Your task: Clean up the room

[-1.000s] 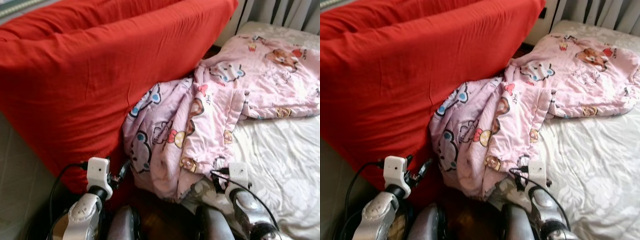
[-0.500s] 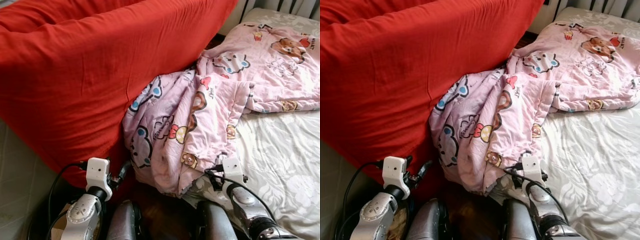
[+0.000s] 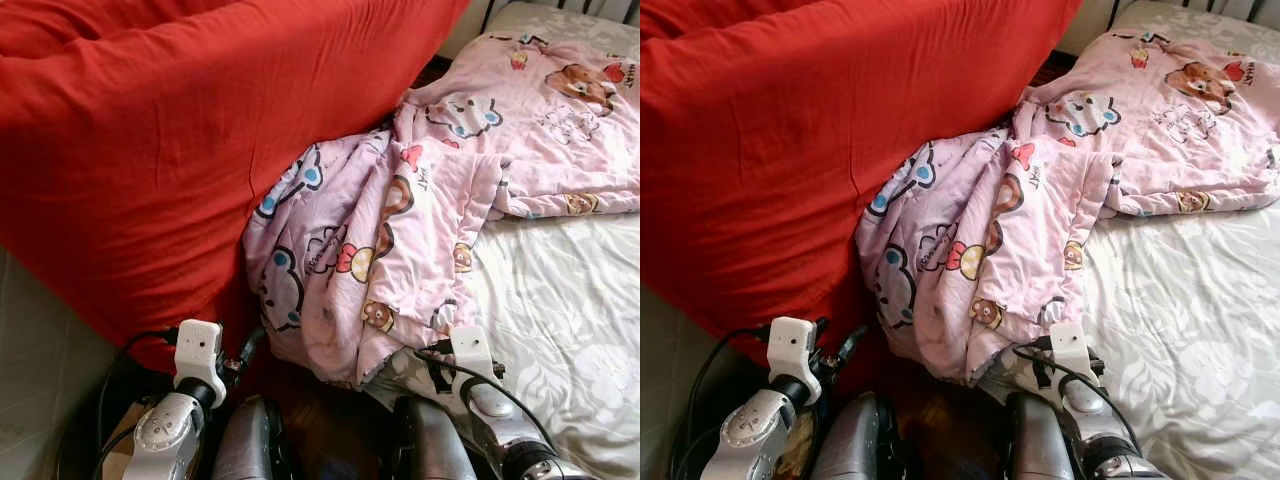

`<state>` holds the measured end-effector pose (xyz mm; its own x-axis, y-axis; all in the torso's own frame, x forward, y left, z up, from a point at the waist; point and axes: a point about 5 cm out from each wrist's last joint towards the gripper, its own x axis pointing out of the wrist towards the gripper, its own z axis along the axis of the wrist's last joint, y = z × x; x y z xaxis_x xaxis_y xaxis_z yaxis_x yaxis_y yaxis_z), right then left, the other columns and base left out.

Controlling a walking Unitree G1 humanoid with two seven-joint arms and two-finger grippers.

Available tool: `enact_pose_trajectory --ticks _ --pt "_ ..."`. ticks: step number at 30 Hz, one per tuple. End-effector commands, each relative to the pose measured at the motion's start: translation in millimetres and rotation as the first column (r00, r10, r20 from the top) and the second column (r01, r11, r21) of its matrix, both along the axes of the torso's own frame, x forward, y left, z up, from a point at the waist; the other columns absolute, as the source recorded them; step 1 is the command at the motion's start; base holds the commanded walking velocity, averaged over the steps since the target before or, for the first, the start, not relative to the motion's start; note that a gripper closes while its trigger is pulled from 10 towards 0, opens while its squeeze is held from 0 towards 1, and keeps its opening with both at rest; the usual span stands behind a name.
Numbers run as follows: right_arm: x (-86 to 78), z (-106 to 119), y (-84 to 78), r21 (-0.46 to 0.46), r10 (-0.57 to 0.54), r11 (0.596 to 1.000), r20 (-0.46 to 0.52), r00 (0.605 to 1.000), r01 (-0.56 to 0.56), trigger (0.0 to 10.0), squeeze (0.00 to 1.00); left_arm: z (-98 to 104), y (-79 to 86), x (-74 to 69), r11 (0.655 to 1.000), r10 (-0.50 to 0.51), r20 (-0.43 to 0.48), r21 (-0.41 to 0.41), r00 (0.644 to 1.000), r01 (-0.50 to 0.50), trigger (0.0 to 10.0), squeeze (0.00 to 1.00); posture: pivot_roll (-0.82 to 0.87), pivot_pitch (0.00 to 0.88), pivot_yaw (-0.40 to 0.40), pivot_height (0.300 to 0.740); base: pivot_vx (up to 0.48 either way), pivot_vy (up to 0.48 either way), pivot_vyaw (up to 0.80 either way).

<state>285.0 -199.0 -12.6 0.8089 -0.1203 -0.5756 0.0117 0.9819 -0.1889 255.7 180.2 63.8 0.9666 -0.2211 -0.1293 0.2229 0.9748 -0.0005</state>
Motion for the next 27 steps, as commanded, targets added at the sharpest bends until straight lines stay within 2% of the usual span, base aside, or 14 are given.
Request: enact_pose_trajectory --ticks 1,9,27 --pt "-4.5 -4.8 3.1 0.02 -0.007 1.0 -0.014 1.0 0.007 0.0 0.0 -3.2 4.1 -4.4 1.0 0.008 -0.025 0.018 1.0 -0.007 10.0 0.0 0.05 0.222 0.055 0.611 0.0 0.0 0.0" --pt "-5.5 -6.1 8.3 0.031 0.015 0.999 -0.01 1.0 -0.014 0.0 0.0 -4.0 4.8 -4.3 1.0 0.009 -0.03 0.025 1.0 -0.008 10.0 0.0 0.05 0.222 0.057 0.611 0.0 0.0 0.0" --pt "-7.2 -7.6 8.3 0.022 0.016 1.0 -0.014 1.0 -0.016 0.0 0.0 -5.1 1.6 -1.4 1.0 0.005 -0.037 0.025 0.999 -0.004 10.0 0.0 0.05 0.21 0.055 0.611 0.0 0.0 0.0"
